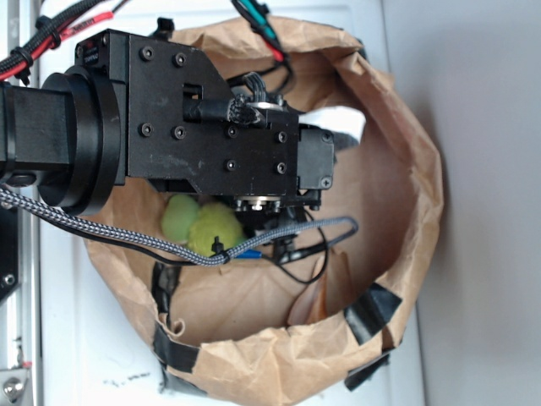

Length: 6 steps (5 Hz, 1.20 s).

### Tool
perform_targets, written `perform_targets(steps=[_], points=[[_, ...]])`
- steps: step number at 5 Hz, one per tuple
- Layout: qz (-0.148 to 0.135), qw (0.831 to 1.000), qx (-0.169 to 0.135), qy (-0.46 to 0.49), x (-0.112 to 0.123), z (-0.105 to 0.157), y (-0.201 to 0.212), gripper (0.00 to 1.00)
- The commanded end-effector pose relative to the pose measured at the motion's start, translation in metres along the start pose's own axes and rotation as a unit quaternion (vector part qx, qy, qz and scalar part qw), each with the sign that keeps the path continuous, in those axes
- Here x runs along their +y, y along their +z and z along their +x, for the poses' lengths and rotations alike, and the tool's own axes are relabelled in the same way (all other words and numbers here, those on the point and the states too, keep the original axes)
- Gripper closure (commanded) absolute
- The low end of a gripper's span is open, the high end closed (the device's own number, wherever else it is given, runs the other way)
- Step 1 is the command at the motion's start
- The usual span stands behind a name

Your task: Grab the plastic pickle.

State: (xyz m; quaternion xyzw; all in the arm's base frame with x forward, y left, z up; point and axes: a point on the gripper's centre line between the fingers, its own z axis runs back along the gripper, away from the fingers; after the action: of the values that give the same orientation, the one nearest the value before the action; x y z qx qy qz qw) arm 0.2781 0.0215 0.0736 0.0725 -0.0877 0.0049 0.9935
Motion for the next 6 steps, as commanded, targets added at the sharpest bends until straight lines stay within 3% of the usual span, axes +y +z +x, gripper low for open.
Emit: perform_targets(steps=[1, 2, 4, 6], points=[[-0.077, 0.969, -0.076, -0.223, 0.017, 0.009, 0.03, 0.0], [-0.085, 0.945, -0.067, -0.308, 0.025, 0.014, 0.02, 0.0], [-0.067, 0.943, -0.058, -0.322, 0.021, 0.018, -0.003, 0.0], [-0.043, 0.93, -0.091, -0.353, 0.009, -0.002, -0.019, 0.0]])
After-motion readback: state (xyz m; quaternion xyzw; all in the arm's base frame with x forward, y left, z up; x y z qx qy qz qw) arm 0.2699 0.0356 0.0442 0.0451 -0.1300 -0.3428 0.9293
